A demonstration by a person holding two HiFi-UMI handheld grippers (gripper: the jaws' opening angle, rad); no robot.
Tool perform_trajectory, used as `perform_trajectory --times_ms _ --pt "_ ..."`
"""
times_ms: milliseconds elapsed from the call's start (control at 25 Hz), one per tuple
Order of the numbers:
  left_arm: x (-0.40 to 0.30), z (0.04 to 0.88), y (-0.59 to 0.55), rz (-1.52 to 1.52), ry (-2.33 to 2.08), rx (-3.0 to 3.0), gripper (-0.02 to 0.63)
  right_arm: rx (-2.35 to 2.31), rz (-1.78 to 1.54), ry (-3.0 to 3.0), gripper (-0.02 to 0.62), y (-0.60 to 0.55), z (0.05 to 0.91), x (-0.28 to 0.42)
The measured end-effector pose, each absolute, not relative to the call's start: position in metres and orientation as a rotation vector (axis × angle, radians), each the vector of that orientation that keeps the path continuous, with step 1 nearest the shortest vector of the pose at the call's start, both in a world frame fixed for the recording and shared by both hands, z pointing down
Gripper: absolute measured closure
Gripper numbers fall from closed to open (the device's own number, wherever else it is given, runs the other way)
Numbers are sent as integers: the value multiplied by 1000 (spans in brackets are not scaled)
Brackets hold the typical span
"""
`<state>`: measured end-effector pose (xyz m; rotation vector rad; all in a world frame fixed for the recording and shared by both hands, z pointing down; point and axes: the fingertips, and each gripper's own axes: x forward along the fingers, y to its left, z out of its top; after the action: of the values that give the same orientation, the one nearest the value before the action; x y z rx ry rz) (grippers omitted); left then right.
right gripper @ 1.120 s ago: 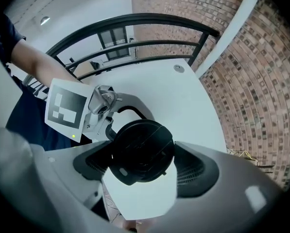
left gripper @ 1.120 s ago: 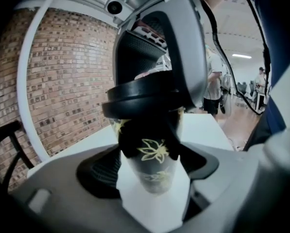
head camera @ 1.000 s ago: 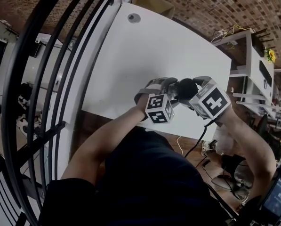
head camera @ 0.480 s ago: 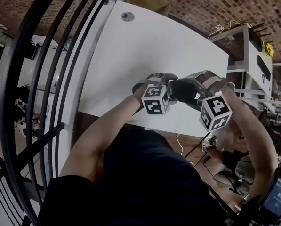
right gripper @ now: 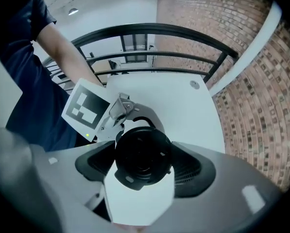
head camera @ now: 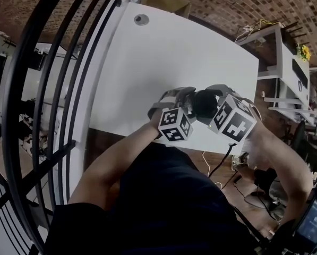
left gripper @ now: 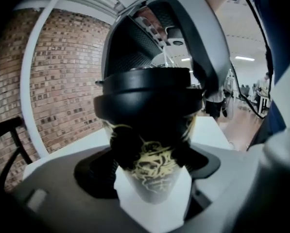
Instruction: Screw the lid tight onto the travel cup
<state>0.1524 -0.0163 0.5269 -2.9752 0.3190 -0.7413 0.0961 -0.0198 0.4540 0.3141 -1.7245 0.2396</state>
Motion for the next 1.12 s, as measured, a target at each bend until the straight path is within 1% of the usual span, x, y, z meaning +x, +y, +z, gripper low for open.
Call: perform_trajectory --times_ms 40,120,200,280,400,600,720,800,880,960,1040,1080,1120 --pt "151 527 -16 -743 266 -2972 197 253 197 -1756 229 -17 453 91" --pt "150 525 -12 -751 87 -2944 147 53 12 -1817 230 -8 449 84" --pt "154 523 -2 -770 -88 -2895 143 -164 -205 -1808 229 3 449 85" --pt "157 523 2 -776 -124 -2885 165 -255 -303 -1742 227 8 452 89" --pt "156 522 0 -750 10 -2923 175 -194 -235 -1725 227 7 453 88" --pt "146 523 -8 -717 453 -2982 175 75 84 -1819 227 1 450 75" --pt "142 525 -9 -717 635 -2983 175 126 94 -1807 227 3 451 71" --pt "141 526 -4 -692 502 -2997 164 95 53 -1798 227 5 454 72" --pt "135 528 0 -700 227 -2987 144 13 0 -1822 227 6 454 73" --pt "129 530 1 -745 -23 -2971 137 -102 -84 -1849 227 8 453 75" --pt "128 529 6 -774 -152 -2962 138 -215 -175 -1829 227 12 452 77" --pt "128 527 9 -772 -165 -2970 147 -251 -207 -1809 227 14 452 78" --pt "129 525 12 -761 -146 -2985 183 -269 -227 -1793 227 16 452 78"
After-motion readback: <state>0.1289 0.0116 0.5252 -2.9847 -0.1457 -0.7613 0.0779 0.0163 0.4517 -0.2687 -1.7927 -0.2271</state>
